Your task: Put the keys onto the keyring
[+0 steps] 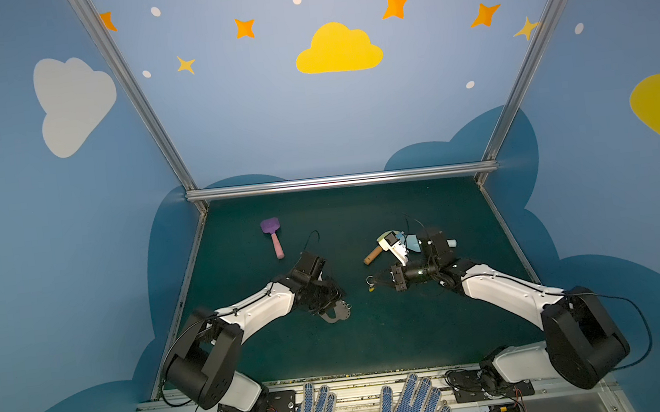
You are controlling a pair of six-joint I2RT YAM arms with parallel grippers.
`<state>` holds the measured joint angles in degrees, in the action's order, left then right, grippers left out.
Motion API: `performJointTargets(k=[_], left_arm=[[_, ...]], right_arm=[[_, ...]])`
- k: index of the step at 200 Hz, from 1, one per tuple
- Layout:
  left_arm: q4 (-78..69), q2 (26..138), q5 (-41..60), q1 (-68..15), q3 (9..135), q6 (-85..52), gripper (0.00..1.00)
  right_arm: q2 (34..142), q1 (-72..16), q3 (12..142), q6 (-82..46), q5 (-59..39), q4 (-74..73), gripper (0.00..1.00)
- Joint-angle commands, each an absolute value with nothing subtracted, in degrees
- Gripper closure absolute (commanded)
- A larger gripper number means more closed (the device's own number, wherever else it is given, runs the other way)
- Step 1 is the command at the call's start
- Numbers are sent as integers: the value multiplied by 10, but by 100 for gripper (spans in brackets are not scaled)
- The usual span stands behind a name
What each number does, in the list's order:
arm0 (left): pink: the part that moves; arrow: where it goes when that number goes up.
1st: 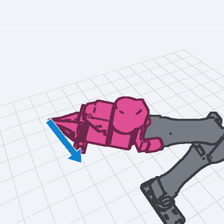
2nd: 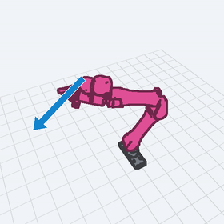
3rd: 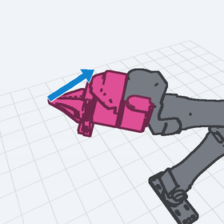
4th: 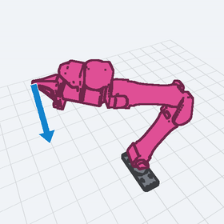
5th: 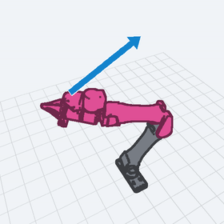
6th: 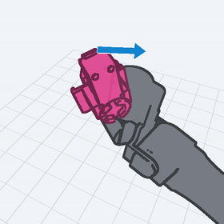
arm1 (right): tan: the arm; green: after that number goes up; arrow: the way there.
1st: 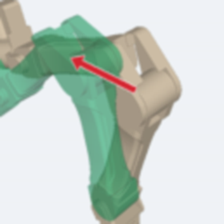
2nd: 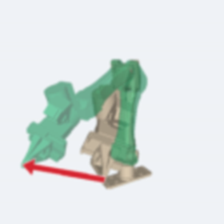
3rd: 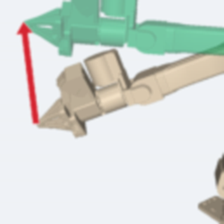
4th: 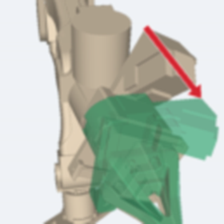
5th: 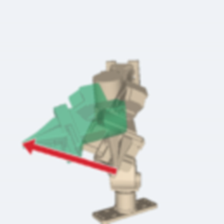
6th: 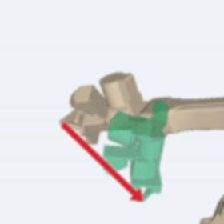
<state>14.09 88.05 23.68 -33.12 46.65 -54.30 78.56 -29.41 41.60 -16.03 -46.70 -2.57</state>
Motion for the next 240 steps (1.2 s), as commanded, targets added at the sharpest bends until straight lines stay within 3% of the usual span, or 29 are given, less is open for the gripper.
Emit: performJointTargets(k=[1, 56, 110, 137, 240], left_arm=[[164, 906, 239, -334, 492, -556, 49], [154, 961, 271, -338, 504, -589, 46], [151, 990, 278, -345, 522, -609, 52], [169, 999, 275, -342, 530, -599, 63], [305, 990, 171, -295, 572, -469, 71]], right_arm=[[765, -296, 407, -156, -446, -19, 100], [746, -292, 403, -141, -431, -11, 100], [733, -285, 394, -139, -431, -13, 100], [722, -281, 390, -139, -428, -13, 100], [710, -278, 390, -147, -417, -8, 100]])
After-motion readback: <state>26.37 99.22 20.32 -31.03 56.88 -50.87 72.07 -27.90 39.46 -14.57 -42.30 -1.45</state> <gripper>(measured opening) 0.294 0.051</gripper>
